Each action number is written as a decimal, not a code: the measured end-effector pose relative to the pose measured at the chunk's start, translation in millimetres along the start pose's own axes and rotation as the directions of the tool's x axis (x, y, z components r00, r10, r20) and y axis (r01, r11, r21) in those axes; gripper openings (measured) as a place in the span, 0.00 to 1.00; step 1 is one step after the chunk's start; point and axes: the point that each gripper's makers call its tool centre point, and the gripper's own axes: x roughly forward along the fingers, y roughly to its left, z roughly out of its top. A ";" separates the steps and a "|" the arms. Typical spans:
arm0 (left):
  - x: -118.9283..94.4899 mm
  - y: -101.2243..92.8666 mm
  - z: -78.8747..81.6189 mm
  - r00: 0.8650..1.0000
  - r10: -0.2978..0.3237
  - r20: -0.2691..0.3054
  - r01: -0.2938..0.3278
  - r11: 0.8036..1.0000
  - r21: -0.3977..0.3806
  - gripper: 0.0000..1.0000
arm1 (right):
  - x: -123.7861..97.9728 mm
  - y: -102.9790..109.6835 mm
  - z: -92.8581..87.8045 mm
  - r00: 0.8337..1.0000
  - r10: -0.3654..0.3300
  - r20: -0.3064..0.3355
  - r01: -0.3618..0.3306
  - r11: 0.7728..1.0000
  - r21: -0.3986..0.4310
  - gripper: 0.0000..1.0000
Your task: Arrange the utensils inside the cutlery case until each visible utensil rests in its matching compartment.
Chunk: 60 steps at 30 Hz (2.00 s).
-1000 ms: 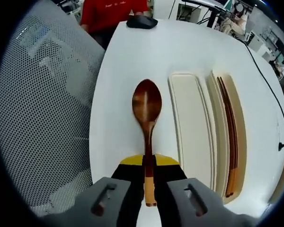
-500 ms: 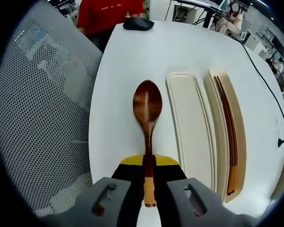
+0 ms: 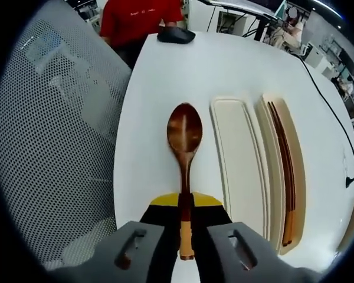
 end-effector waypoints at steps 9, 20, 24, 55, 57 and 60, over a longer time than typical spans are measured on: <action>1.9 -1.2 -0.9 1.000 -0.006 -0.009 0.006 1.000 0.005 0.71 | -17.7 -20.5 3.9 0.999 -0.041 0.019 0.041 0.999 0.007 0.01; 2.5 -0.4 -1.4 1.000 -0.004 -0.010 0.004 1.000 0.004 0.71 | -36.7 -54.1 11.0 0.992 -0.117 0.044 0.116 0.993 0.032 0.01; 2.3 0.4 -1.4 1.000 -0.003 -0.009 0.003 1.000 0.002 0.71 | -40.4 -65.6 12.0 0.989 -0.142 0.045 0.140 0.989 0.040 0.01; 5.1 -1.2 -2.9 1.000 -0.009 -0.021 0.009 1.000 -0.004 0.71 | -32.3 -124.0 11.0 0.973 -0.220 -0.075 0.216 0.974 -0.062 0.01; 4.7 -0.3 -2.8 1.000 -0.004 -0.021 0.004 1.000 -0.004 0.71 | -30.2 -126.4 11.3 0.972 -0.220 -0.078 0.215 0.975 -0.058 0.01; 4.5 0.7 -2.9 1.000 0.002 -0.023 -0.002 1.000 -0.004 0.71 | -26.8 -130.6 11.2 0.972 -0.219 -0.083 0.215 0.975 -0.058 0.01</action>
